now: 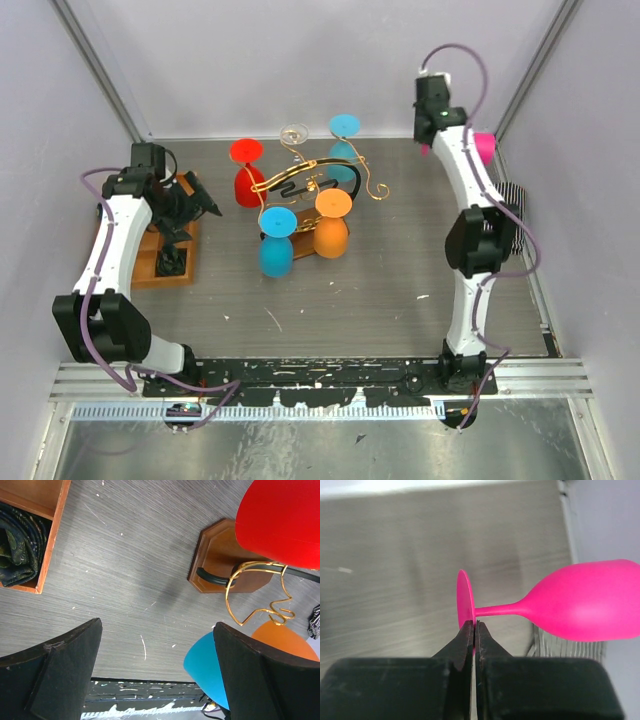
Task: Take the wine glass off the wine glass rack
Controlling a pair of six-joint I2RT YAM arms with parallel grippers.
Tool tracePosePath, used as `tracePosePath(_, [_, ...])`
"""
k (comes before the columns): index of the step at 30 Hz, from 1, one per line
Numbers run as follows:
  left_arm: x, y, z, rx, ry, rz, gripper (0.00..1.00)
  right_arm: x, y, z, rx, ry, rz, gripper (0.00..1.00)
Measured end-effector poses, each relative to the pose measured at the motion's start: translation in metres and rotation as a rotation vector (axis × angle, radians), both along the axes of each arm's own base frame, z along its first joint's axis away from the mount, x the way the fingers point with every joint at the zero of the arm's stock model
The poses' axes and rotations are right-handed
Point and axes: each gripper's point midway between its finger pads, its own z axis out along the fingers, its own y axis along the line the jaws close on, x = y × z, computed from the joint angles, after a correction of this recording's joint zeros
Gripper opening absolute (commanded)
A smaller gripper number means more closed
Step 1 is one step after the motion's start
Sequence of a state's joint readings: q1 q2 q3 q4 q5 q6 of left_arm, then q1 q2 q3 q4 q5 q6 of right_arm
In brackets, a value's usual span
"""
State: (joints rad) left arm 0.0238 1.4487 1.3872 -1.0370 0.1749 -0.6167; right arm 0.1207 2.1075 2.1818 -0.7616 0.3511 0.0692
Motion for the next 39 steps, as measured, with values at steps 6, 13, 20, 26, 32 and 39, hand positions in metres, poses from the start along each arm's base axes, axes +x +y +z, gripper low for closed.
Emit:
tracePosePath(6, [0.001,0.002,0.000,-0.014,0.001,0.009,1.00,-0.013,-0.044,-0.085,-0.431,0.238,-0.160,0.01])
tracePosePath(13, [-0.001,-0.003,-0.007,-0.066,0.015,0.004,1.00,-0.020,-0.082,-0.103,-0.640,0.309,-0.295,0.01])
tracePosePath(20, [-0.006,-0.005,-0.013,-0.089,0.039,0.005,1.00,-0.019,-0.092,-0.124,-0.710,0.344,-0.337,0.01])
tracePosePath(26, [-0.004,-0.003,-0.015,-0.102,0.046,0.008,1.00,-0.020,-0.094,-0.163,-0.752,0.416,-0.318,0.01])
tracePosePath(32, [-0.003,-0.006,-0.016,-0.125,0.051,0.006,1.00,-0.022,-0.096,-0.166,-0.781,0.433,-0.325,0.01])
tracePosePath(39, [-0.002,-0.006,-0.019,-0.136,0.062,0.005,1.00,-0.018,-0.093,-0.171,-0.797,0.434,-0.327,0.25])
